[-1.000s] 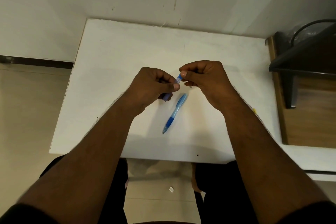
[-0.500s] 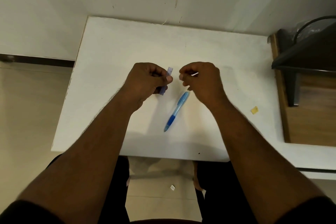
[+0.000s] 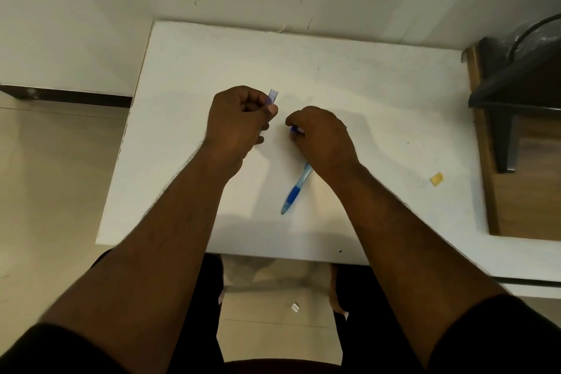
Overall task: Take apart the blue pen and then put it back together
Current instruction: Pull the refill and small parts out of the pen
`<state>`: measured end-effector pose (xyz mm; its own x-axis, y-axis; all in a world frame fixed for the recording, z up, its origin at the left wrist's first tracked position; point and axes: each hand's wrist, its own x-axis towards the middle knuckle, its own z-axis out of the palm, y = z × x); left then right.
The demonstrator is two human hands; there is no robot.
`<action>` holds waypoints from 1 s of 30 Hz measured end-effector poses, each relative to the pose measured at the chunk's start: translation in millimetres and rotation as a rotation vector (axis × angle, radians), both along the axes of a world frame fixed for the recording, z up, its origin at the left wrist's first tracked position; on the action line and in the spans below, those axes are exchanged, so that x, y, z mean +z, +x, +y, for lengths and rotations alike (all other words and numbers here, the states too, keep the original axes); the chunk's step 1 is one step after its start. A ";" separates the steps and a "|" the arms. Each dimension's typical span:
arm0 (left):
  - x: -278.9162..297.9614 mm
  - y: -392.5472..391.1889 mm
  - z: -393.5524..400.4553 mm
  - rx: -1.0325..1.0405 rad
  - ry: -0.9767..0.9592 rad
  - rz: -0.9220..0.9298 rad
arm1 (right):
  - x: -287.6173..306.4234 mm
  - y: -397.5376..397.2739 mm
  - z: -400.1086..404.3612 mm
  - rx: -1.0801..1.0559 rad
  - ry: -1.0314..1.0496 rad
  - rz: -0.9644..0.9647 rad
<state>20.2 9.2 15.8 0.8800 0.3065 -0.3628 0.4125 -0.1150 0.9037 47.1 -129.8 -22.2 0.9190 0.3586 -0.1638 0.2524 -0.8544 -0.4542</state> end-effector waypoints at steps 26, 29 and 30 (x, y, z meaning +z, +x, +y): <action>10.9 -2.2 -3.9 -0.177 -0.120 0.060 | 36.3 4.6 -12.9 -0.761 1.085 1.020; 10.2 -1.0 -0.9 -0.148 -0.147 0.055 | 33.8 5.8 -16.3 -0.729 1.072 1.017; 10.2 -0.6 0.2 -0.141 -0.146 0.054 | 33.2 6.1 -17.1 -0.725 1.076 1.015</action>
<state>19.6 9.4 26.0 0.8888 0.1221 -0.4417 0.4495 -0.0449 0.8922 53.3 -146.9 11.1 0.6145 0.2688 -0.7417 -0.7870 0.1431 -0.6001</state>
